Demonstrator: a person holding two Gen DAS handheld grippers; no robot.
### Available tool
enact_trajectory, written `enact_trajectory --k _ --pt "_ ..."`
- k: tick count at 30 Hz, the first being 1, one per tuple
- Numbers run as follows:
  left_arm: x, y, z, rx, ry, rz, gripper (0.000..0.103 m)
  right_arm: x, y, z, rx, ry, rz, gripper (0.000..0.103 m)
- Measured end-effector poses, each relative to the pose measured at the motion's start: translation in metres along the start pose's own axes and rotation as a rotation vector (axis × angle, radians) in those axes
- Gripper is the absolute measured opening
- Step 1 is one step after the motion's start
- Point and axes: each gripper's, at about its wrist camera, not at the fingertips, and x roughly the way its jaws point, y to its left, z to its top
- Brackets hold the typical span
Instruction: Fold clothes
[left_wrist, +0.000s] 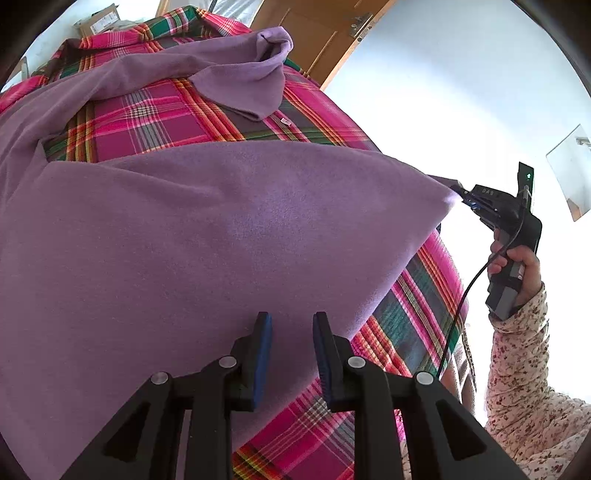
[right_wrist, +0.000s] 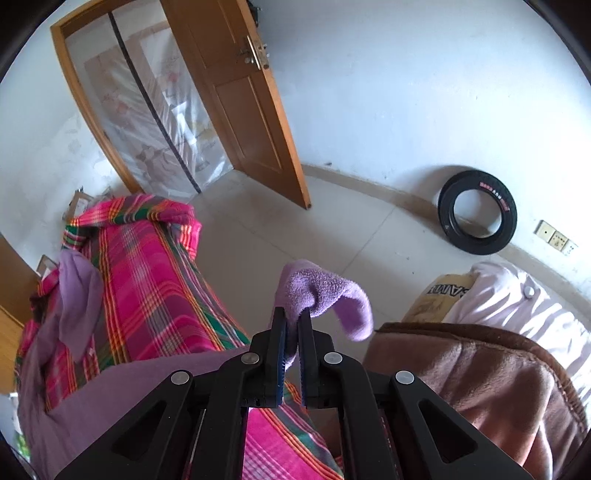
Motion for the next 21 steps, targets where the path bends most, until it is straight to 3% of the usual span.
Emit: enact_trajectory --k 9,13,21 --pt "-0.002 -0.005 -0.004 0.015 0.008 0.0 0.024 0.03 -0.023 -0.014 0.086 0.169 -0.005 0.012" --pt "-0.001 -0.01 -0.005 0.034 0.012 0.019 0.025 0.026 -0.03 -0.014 0.096 0.159 -0.045 0.02" --pt "0.005 -0.028 -0.007 0.119 0.009 0.068 0.036 0.016 -0.039 -0.021 0.127 0.154 -0.005 0.022"
